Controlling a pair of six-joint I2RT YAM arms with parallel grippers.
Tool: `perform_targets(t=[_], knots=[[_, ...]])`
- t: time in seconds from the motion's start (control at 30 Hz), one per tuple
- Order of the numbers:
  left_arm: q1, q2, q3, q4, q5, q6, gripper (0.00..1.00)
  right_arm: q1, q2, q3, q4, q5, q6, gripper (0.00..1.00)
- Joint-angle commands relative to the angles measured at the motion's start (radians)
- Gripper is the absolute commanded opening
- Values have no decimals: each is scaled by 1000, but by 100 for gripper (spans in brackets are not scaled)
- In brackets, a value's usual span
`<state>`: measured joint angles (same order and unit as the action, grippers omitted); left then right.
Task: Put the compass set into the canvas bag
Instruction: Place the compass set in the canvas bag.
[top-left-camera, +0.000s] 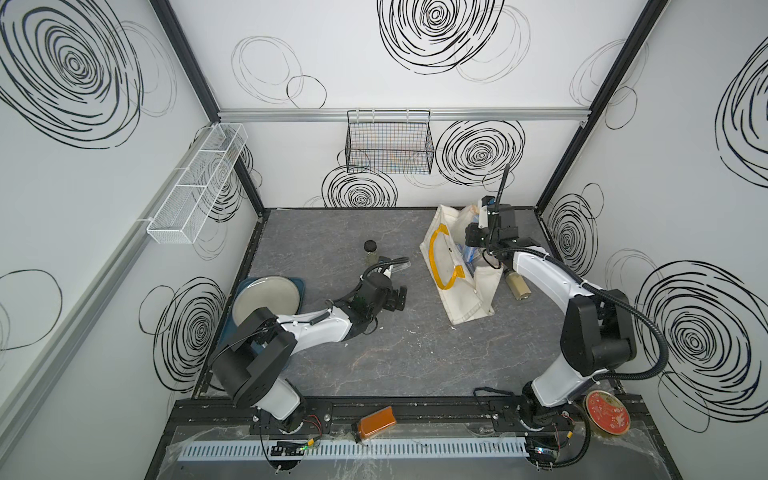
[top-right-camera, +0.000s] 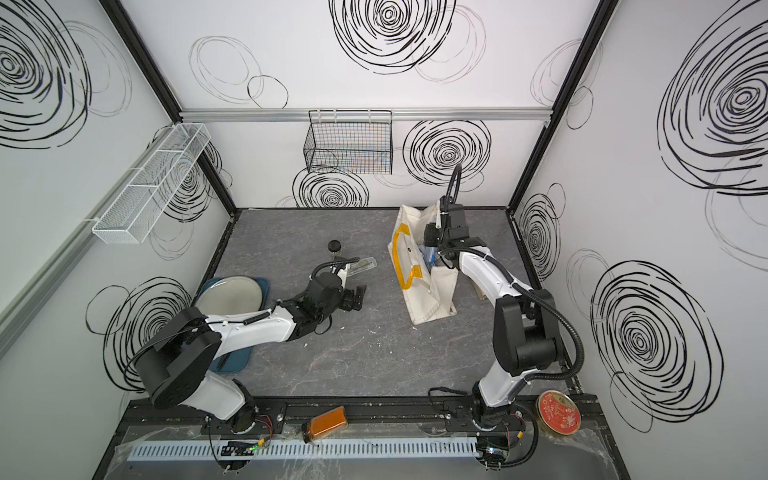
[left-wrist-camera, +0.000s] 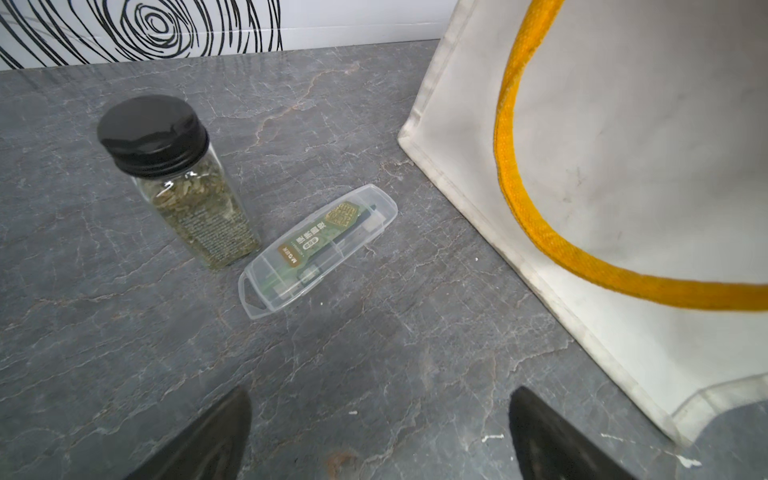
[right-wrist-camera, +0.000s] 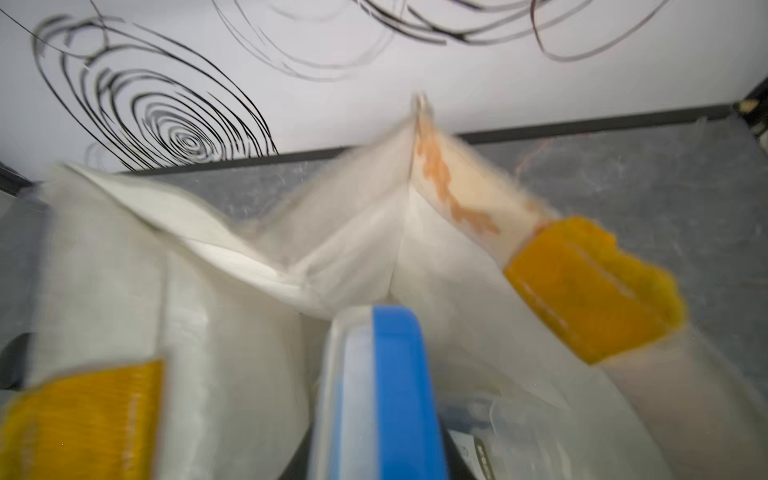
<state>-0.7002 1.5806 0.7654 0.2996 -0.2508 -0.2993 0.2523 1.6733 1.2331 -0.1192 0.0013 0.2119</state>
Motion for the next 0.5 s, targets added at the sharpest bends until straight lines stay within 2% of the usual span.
perform_targets(t=[0.0,0.27,0.47], knots=[[18,59,110,-119,-6,59,99,6,-24,-1,4,-8,8,30],[69,241,334,-263,77,141,99,4,-91,-21,-10,-81,16,47],[76,378,486,-349,86,174,99,6,-208,-56,30,-135,20,65]])
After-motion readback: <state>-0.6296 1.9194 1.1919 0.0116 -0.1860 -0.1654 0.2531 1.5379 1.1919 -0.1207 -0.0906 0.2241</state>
